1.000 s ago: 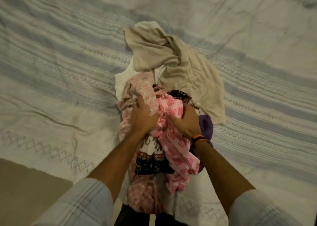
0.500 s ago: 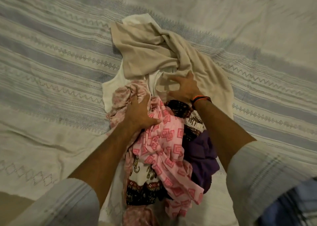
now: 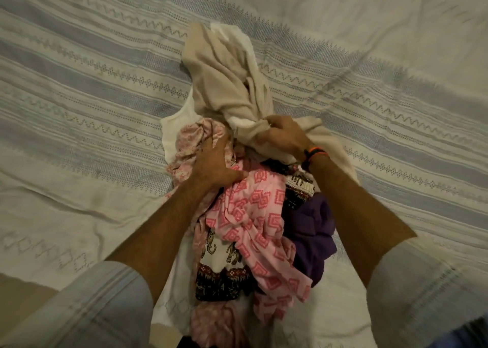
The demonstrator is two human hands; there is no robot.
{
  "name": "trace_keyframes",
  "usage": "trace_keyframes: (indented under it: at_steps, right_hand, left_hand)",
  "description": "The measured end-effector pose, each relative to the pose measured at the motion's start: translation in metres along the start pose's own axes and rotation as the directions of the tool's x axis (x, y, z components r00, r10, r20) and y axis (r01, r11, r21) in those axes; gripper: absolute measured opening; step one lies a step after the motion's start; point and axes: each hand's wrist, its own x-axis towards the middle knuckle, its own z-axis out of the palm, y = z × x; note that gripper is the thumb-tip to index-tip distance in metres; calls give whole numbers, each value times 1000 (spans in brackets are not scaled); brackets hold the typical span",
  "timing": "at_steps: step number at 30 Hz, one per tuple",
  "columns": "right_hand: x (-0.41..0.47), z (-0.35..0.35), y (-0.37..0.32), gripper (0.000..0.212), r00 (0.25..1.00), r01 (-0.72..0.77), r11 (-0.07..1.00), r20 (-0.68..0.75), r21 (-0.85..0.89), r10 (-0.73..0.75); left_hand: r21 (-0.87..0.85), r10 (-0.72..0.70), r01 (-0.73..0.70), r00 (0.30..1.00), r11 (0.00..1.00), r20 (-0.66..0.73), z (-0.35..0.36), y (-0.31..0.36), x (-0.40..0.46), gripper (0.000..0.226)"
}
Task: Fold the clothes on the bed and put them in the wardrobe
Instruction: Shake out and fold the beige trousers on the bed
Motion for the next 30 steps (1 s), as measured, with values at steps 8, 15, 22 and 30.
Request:
trace_keyframes:
  at_steps: [8, 15, 22, 30]
  right_hand:
    - [-108, 19, -9, 31, 964, 264, 953, -84, 147, -254]
    - [-205, 25, -36, 27, 876, 481, 852, -148, 206, -459]
    - [-259, 92, 30, 47, 924, 383, 900, 88, -207, -373]
    - [-274, 120, 95, 12, 940, 75, 977, -340, 200, -2]
  left_hand:
    - [-7, 88, -97, 935, 995, -344, -44, 46, -73, 120]
    - [255, 587, -529, 723, 809, -364, -78, 56, -153, 54]
    - [321, 457, -385, 869, 865, -190, 2, -13, -220, 68]
    - [-161, 33, -53, 991, 986, -128, 37, -39, -226, 44]
